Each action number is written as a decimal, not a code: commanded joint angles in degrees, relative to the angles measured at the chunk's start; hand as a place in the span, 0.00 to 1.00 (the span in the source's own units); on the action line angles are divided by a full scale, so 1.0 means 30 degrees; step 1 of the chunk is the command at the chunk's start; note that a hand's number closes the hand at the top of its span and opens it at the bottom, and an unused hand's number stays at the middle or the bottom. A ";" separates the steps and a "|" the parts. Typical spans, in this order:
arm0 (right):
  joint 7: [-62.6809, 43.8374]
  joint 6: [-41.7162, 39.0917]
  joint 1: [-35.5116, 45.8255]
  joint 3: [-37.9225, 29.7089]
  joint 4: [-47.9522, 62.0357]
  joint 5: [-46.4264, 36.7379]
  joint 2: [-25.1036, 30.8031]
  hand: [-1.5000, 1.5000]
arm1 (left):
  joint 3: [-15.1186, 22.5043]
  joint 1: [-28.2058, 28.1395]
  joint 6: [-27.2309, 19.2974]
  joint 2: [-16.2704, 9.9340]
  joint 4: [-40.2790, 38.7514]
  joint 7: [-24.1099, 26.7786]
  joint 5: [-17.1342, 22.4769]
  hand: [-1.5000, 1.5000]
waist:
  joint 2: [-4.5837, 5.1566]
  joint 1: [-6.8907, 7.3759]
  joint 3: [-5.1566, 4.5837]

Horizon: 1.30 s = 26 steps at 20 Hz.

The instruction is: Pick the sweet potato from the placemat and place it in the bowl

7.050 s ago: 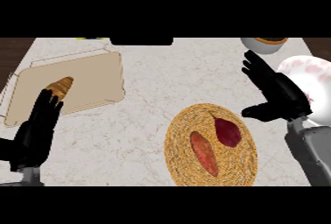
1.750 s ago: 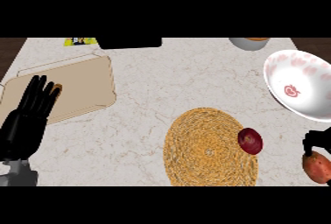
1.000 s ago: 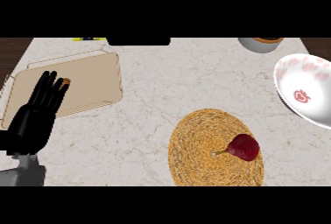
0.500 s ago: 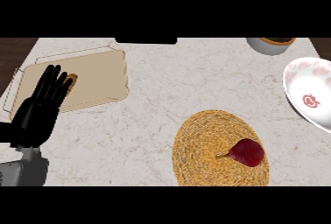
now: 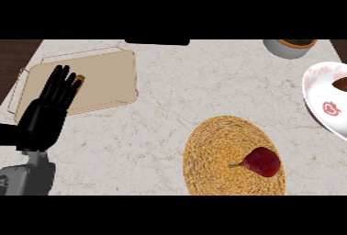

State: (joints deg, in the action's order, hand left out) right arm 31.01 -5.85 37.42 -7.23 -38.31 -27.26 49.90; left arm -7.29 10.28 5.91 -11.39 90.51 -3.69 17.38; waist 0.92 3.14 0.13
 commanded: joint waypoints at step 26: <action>0.1728 -0.6082 0.5278 -0.5542 1.1283 0.4186 0.0591 0.00 | 0.0488 -0.0114 -0.0187 0.0430 0.1315 -0.0854 0.0108 0.50 | 0.0258 0.0461 0.0126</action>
State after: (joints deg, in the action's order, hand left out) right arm 37.79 -22.40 53.39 -20.37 -6.63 -17.78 47.74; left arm -7.19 11.42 5.59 -11.04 91.43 -4.64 17.40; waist 1.73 3.88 0.42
